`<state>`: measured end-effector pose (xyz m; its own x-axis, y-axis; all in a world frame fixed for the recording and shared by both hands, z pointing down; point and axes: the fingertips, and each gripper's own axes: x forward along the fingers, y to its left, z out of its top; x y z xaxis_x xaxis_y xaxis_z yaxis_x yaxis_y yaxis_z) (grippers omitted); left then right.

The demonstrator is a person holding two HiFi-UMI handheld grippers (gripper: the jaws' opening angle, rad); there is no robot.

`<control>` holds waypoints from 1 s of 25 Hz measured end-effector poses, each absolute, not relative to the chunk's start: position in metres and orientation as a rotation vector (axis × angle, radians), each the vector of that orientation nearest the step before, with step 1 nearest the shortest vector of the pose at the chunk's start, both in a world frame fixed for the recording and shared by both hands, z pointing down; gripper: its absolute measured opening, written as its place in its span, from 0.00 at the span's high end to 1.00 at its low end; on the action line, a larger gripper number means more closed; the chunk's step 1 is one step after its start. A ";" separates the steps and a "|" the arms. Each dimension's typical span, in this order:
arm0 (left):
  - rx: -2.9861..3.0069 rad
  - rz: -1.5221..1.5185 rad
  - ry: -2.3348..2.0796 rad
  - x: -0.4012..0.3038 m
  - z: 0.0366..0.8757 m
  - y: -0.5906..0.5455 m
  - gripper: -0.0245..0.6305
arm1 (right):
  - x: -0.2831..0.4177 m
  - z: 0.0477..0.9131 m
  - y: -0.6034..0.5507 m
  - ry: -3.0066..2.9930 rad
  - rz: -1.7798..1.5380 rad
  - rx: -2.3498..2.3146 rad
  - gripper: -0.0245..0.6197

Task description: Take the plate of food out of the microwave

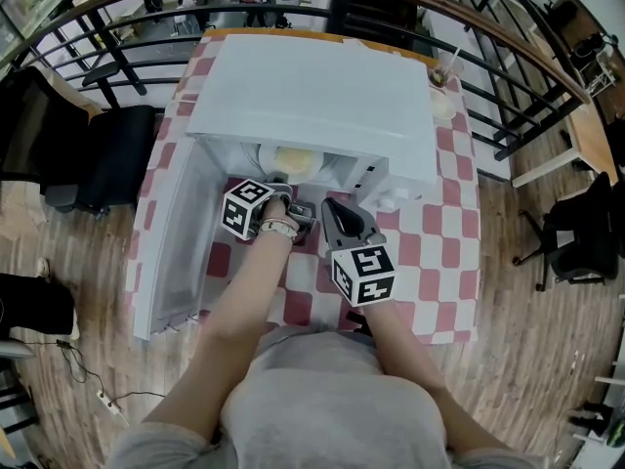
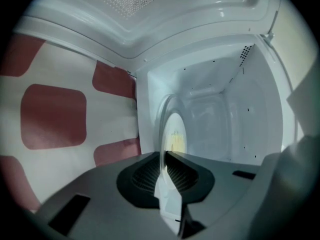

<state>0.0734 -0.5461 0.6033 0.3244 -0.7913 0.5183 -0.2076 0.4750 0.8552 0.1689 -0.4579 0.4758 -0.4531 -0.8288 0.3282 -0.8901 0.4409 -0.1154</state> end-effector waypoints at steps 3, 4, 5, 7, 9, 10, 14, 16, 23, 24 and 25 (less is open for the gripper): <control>1.051 -0.500 -1.209 0.073 0.603 -0.547 0.90 | 0.169 0.476 -0.457 -2.470 0.395 1.494 0.92; 1.054 -0.504 -1.206 0.073 0.603 -0.546 0.90 | 0.169 0.476 -0.457 -2.469 0.393 1.493 0.92; 1.059 -0.508 -1.203 0.073 0.603 -0.546 0.91 | 0.169 0.476 -0.456 -2.469 0.392 1.492 0.92; 1.070 -0.518 -1.197 0.073 0.601 -0.546 0.91 | 0.168 0.476 -0.456 -2.468 0.390 1.488 0.92; 1.084 -0.531 -1.191 0.072 0.599 -0.545 0.92 | 0.168 0.475 -0.455 -2.467 0.388 1.483 0.92; 1.091 -0.538 -1.185 0.072 0.598 -0.545 0.92 | 0.168 0.475 -0.455 -2.467 0.387 1.482 0.92; 1.125 -0.576 -1.157 0.072 0.596 -0.544 0.93 | 0.167 0.475 -0.456 -2.466 0.384 1.477 0.92; 1.146 -0.597 -1.143 0.073 0.592 -0.545 0.93 | 0.167 0.475 -0.456 -2.466 0.386 1.474 0.92; 1.216 -0.655 -1.112 0.072 0.583 -0.547 0.94 | 0.165 0.473 -0.454 -2.467 0.382 1.472 0.92; 1.220 -0.659 -1.108 0.072 0.582 -0.546 0.94 | 0.165 0.472 -0.453 -2.467 0.383 1.473 0.92; 1.224 -0.661 -1.105 0.072 0.583 -0.546 0.94 | 0.166 0.472 -0.453 -2.467 0.382 1.475 0.92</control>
